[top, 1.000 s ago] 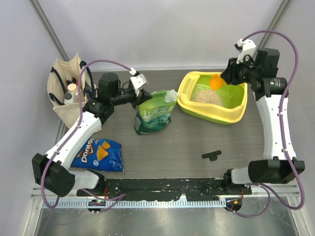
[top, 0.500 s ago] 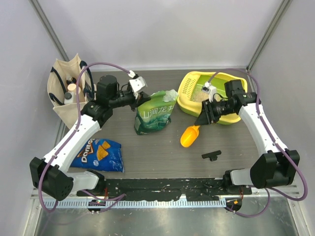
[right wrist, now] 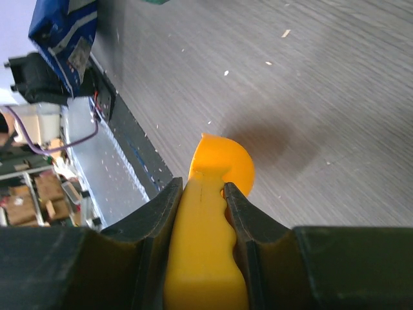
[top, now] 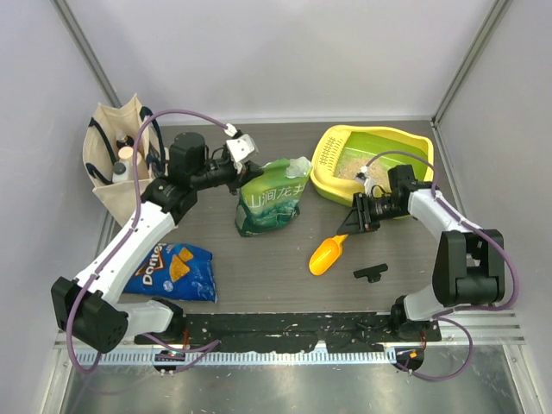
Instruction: Fill the litter box with clean litter
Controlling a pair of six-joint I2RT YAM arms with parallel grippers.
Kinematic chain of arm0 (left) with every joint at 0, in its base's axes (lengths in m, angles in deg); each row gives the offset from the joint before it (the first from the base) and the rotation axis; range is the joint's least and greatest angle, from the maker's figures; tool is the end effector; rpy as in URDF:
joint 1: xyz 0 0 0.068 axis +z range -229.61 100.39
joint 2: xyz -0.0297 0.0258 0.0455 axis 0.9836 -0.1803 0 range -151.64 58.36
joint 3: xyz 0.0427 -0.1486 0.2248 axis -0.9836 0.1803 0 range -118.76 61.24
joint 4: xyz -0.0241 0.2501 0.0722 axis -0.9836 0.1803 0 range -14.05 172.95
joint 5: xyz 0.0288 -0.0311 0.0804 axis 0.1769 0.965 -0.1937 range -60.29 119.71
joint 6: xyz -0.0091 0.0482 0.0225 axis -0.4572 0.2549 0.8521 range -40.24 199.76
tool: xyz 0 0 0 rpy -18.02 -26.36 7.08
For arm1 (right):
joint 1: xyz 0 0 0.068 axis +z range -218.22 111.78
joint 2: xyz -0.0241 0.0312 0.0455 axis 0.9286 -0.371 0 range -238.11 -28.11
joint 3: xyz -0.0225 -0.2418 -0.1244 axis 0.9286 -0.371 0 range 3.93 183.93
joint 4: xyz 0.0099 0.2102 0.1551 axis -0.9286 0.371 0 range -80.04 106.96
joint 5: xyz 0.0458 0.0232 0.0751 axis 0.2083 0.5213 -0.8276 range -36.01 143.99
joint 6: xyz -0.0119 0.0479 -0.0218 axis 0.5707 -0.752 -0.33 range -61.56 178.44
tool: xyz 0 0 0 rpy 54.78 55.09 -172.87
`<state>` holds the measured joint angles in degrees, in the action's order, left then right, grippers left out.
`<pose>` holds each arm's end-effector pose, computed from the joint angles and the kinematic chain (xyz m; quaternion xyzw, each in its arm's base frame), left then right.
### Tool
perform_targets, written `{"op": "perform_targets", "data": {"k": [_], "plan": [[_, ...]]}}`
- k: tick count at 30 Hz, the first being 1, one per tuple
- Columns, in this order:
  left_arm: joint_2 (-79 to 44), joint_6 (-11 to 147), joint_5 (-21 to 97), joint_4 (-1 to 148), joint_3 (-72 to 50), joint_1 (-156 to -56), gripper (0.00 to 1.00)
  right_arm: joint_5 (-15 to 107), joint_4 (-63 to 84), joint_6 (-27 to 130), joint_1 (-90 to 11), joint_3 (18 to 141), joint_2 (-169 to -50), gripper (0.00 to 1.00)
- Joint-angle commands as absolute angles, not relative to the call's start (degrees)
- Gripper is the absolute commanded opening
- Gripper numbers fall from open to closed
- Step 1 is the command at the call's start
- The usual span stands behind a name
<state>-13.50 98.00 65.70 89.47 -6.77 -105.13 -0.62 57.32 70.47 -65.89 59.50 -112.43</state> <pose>0.2476 -0.1415 0.3771 0.4554 0.6430 -0.2841 0.5463 0.2589 0.0396 0.2192 -0.1653 0.8682 0.4447 0.1456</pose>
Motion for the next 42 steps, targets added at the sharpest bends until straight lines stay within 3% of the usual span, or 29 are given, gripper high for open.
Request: {"op": "perform_targets", "data": {"k": [1, 13, 18, 23, 27, 34, 42], "plan": [[-10.4, 99.1, 64.0, 89.2, -8.4, -105.4, 0.0, -3.7, 42.8, 60.6, -66.8, 56.1, -113.1, 0.06], [-11.0, 99.0, 64.3, 89.5, -8.5, -105.4, 0.0, 2.8, 36.8, 57.0, -67.1, 49.5, -110.0, 0.09], [-10.9, 99.0, 64.3, 89.3, -7.8, -105.4, 0.0, 8.1, 38.4, 56.8, -67.3, 50.4, -108.8, 0.29], [-10.8, 98.8, 64.6, 89.0, -7.2, -105.4, 0.0, 11.6, 41.0, 56.8, -67.3, 52.6, -107.0, 0.39], [-11.5, 98.4, 64.9, 88.1, -7.3, -105.3, 0.0, 13.0, 44.2, 58.2, -67.3, 55.1, -106.1, 0.55], [-11.8, 97.0, 65.4, 87.6, -7.3, -105.4, 0.0, 16.6, 58.3, 71.4, -67.3, 61.3, -105.5, 0.62], [-11.8, 96.5, 65.9, 86.7, -6.4, -105.4, 0.0, 12.8, 61.1, 76.2, -66.9, 62.0, -102.1, 0.63]]}}
